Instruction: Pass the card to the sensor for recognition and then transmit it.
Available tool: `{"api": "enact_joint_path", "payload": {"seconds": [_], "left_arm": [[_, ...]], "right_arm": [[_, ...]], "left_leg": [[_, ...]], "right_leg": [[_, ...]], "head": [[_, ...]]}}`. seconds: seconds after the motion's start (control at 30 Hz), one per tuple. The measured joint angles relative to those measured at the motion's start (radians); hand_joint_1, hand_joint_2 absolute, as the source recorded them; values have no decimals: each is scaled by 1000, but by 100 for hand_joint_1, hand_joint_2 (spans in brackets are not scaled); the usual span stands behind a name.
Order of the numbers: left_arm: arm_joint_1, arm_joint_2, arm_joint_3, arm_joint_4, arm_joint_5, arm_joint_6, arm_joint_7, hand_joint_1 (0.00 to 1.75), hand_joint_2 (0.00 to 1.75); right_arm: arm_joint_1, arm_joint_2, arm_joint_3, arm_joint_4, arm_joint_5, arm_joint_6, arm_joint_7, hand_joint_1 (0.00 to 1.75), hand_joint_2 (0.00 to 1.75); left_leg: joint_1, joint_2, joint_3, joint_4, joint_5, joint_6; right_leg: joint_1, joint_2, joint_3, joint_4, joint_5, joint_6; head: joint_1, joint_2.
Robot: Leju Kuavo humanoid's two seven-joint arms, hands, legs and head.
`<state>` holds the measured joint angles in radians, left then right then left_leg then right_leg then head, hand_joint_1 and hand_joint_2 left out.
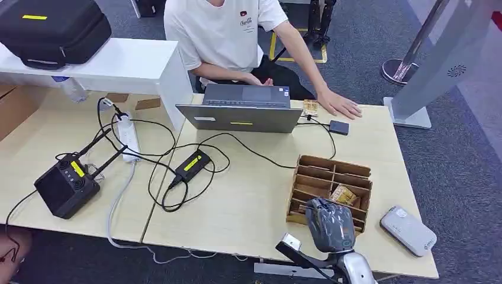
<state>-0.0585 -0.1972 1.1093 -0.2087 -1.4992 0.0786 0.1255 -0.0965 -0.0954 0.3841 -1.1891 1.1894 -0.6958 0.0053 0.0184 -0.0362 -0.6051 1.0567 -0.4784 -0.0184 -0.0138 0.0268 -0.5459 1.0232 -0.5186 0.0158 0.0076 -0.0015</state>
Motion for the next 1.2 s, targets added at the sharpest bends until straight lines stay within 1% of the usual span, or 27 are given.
{"api": "enact_joint_path", "payload": {"seconds": [0.37,0.67,0.9,1.2], "left_arm": [[0,5,-1,0,-2,-2,8,0,175],[0,8,-8,0,-4,-6,9,0,175],[0,8,-14,0,-4,-6,9,0,175],[1,9,-15,0,-4,-15,9,0,175]], "right_arm": [[-3,-1,-16,-19,2,0,-6,175,175],[-43,-30,-23,-78,-5,4,4,175,175],[-47,-39,-23,-90,-4,5,4,175,175],[-87,-63,-23,-111,-7,22,14,175,175]], "left_leg": [[0,0,0,0,0,0],[0,0,0,0,0,0],[0,0,0,0,0,0],[0,0,0,0,0,0]], "right_leg": [[0,0,0,0,0,0],[0,0,0,0,0,0],[0,0,0,0,0,0],[0,0,0,0,0,0]], "head": [[0,0],[0,0],[0,0],[0,0]]}}
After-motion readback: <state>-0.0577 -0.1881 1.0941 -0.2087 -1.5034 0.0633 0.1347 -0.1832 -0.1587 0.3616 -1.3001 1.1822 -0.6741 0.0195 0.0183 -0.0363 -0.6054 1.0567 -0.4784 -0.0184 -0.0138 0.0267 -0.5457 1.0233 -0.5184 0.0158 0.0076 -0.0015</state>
